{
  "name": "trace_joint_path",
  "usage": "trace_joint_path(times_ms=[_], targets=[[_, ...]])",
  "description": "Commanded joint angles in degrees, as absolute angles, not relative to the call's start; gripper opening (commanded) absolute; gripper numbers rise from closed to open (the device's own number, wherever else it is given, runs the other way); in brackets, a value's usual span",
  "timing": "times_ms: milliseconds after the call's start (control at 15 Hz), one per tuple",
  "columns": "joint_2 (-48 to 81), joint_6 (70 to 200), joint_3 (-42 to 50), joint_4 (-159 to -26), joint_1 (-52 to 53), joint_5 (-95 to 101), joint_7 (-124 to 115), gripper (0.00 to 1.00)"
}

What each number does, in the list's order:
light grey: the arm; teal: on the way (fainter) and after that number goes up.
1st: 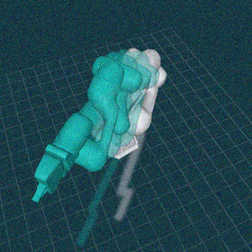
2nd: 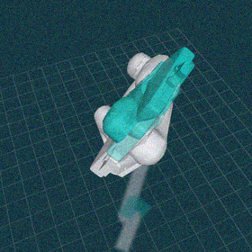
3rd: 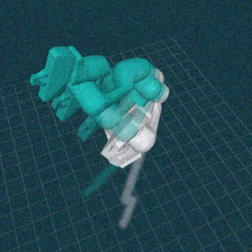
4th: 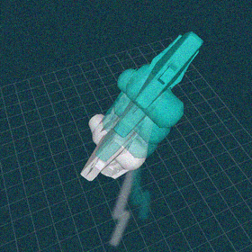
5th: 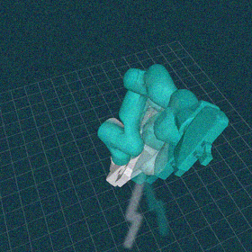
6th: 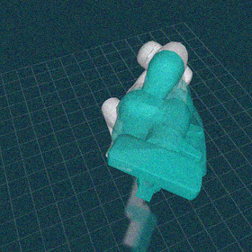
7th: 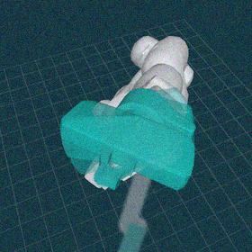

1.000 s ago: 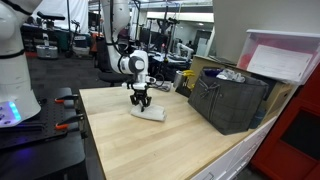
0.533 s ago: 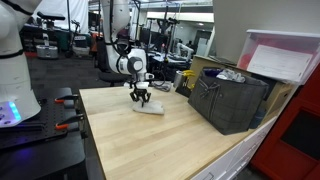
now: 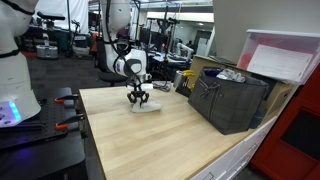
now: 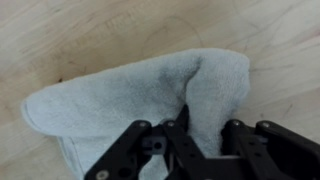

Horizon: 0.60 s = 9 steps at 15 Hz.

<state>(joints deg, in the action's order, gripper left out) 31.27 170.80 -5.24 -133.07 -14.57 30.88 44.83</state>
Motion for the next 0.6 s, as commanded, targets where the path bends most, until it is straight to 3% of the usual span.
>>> trace_joint_path(times_ms=[0,67,133,267,533], targets=[[28.35,169.33,-6.45,-136.01,-19.84,29.80,56.69,0.05],[27.87,169.19,-6.47,-136.19,-20.58,28.89,57.88,0.05],[27.20,168.85,-6.80,-136.59,-21.35,28.11,58.93,0.44],[25.76,168.50,-7.66,-137.42,-22.39,25.39,58.16,0.50],[20.00,162.76,-12.20,-140.40,-25.69,15.27,57.18,0.81]])
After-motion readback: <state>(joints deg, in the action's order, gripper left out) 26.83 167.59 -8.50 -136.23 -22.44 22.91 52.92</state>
